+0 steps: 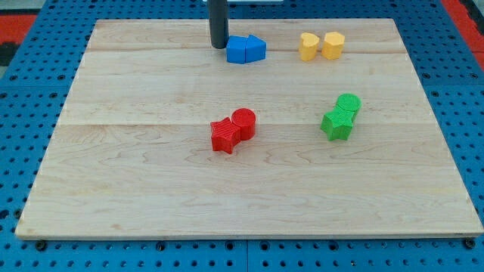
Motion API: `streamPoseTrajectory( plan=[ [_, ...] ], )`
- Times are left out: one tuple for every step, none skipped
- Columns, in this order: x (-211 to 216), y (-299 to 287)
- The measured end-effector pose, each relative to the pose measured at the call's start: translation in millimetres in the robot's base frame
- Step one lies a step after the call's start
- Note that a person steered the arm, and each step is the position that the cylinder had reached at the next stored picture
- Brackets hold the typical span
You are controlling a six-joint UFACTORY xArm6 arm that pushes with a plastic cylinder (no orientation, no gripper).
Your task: Separate the red blocks
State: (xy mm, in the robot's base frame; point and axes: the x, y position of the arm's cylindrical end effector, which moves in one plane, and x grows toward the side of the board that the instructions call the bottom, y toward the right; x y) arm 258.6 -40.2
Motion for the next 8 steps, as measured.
streamPoseTrajectory(
  plan=[
    [10, -10],
    [65, -94],
    [99, -92],
    [111, -55],
    [105, 2],
    [110, 36],
    [134, 63],
    [179, 27]
  ],
)
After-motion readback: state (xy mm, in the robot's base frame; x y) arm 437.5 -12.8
